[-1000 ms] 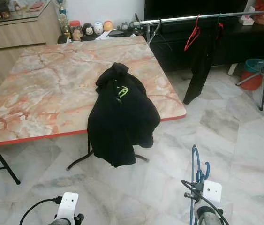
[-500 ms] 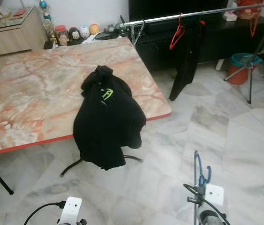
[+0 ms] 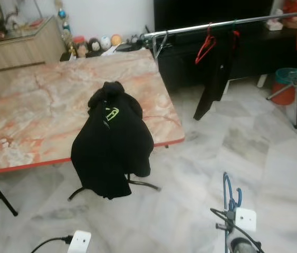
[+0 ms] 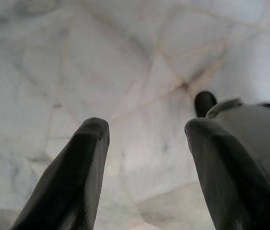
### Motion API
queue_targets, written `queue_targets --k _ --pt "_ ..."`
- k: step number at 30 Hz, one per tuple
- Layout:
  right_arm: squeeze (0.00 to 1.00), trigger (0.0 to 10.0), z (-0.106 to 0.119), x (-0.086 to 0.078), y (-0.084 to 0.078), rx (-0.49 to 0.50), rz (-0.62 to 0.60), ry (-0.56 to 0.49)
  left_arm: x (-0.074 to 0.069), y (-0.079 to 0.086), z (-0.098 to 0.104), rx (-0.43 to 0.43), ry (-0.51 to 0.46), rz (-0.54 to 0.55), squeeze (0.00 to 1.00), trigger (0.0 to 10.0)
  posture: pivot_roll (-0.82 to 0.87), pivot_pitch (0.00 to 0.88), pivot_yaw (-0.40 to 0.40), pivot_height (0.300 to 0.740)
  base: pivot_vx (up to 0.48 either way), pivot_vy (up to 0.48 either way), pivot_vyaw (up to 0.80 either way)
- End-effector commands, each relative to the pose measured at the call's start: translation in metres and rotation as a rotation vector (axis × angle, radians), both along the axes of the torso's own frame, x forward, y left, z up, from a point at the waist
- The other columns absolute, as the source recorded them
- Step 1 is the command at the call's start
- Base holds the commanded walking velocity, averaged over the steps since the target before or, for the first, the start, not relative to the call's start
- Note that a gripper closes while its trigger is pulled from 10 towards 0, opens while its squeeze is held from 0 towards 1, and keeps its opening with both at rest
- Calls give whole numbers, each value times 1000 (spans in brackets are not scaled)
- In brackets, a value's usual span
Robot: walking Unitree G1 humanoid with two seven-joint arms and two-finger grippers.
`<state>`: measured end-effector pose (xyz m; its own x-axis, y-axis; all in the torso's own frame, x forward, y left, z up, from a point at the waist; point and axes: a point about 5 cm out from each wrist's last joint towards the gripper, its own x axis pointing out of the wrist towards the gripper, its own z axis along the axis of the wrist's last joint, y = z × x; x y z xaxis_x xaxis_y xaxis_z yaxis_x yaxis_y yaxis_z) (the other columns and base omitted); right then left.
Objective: Hang hanger
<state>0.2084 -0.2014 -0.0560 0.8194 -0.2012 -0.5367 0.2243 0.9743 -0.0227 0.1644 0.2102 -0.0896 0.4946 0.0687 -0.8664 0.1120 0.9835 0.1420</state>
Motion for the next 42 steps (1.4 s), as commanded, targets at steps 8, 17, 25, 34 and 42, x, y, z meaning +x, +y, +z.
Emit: queue_targets --k 8,17,25,34,42 --pt "0 10000 0 -1 -7 -9 -13 13 11 -7 4 -2 -30 -3 0 10000 -168 0 56 740 211 -400 0" --pt "0 10000 0 0 -7 -4 -31 13 11 -5 4 0 -30 -3 0 10000 -168 0 58 740 107 -401 0" --pt "0 10000 0 0 -7 14 -41 16 12 -4 4 2 -31 -5 0 10000 -166 0 60 740 181 -400 -351" --pt "0 10000 0 -1 -10 8 -41 6 12 -4 5 2 -31 -7 0 10000 -164 0 58 740 241 -398 -174" --pt "0 10000 0 -2 -10 6 -43 11 12 -4 5 1 -32 -8 0 10000 -166 0 59 740 241 -399 0"
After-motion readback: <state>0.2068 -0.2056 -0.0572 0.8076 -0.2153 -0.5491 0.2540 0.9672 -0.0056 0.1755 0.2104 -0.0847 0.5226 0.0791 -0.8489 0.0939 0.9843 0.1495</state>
